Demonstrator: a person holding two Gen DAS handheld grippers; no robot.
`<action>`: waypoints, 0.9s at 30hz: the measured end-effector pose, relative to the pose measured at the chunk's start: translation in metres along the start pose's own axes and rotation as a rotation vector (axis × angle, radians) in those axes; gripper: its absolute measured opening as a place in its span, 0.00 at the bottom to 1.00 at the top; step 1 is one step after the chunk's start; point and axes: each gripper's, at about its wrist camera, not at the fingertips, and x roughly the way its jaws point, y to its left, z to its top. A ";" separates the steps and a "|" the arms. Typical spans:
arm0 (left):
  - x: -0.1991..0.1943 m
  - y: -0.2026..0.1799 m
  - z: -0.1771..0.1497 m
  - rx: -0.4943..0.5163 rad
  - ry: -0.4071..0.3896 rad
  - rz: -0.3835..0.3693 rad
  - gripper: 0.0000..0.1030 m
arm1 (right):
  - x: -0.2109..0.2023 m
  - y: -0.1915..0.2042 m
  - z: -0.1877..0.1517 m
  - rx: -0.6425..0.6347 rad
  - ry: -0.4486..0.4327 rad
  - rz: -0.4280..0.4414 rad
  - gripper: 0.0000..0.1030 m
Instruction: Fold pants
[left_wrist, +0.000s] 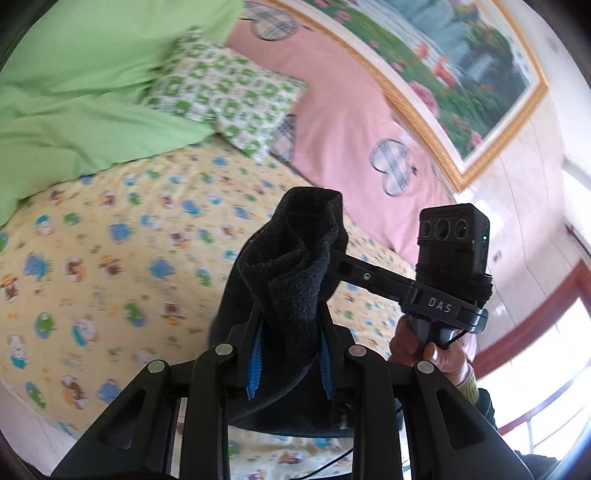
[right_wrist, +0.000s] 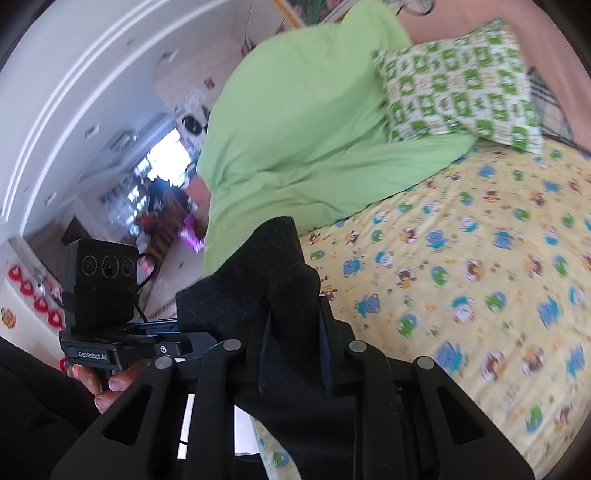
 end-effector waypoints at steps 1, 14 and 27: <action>0.002 -0.009 -0.001 0.013 0.006 -0.010 0.25 | -0.009 -0.001 -0.004 0.006 -0.017 -0.005 0.22; 0.041 -0.099 -0.031 0.165 0.117 -0.117 0.25 | -0.108 -0.019 -0.068 0.120 -0.231 -0.032 0.22; 0.091 -0.153 -0.071 0.258 0.248 -0.158 0.25 | -0.165 -0.046 -0.137 0.235 -0.350 -0.086 0.22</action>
